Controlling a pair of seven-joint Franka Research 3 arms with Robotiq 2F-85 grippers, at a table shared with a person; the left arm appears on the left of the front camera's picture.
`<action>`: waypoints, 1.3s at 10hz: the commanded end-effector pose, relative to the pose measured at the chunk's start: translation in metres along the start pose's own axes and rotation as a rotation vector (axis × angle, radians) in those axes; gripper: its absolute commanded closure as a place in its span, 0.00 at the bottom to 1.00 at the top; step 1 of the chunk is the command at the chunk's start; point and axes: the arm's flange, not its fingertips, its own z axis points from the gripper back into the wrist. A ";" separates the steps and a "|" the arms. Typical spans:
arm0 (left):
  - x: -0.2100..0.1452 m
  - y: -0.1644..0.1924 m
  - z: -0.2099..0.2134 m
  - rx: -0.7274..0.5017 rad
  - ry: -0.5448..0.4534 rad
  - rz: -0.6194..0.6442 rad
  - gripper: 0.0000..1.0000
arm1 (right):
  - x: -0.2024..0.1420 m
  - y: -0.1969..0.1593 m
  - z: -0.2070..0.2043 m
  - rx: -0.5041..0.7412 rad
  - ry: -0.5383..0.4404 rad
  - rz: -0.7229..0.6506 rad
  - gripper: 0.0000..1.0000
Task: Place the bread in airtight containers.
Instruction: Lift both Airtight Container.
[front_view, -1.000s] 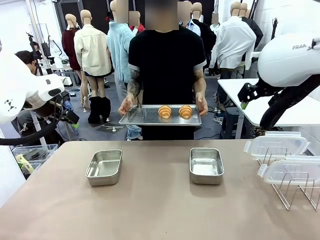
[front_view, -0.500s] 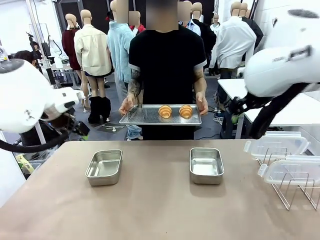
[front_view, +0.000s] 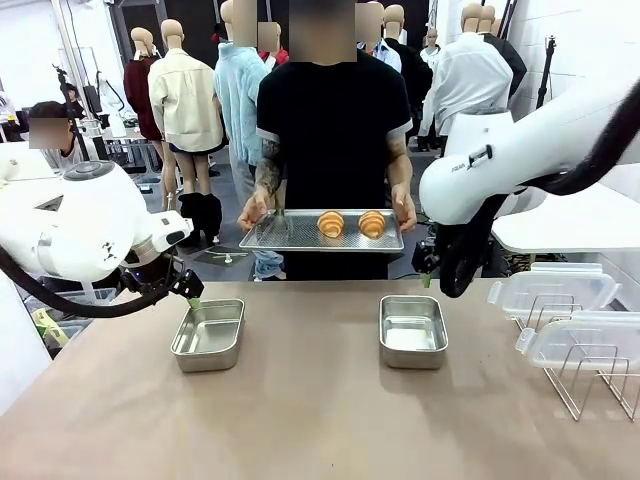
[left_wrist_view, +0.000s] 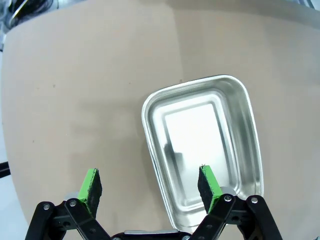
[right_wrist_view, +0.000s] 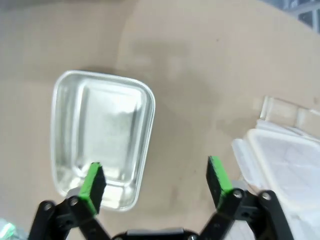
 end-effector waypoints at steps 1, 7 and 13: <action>0.009 0.005 -0.007 0.018 0.000 0.081 0.00 | 0.009 0.005 -0.015 0.006 0.050 -0.037 0.00; 0.008 0.006 -0.053 -0.001 0.083 0.104 0.00 | 0.002 0.014 -0.091 0.040 0.140 -0.048 0.00; 0.001 0.000 -0.070 -0.015 0.137 0.067 0.23 | 0.005 0.018 -0.105 0.000 0.137 -0.064 0.29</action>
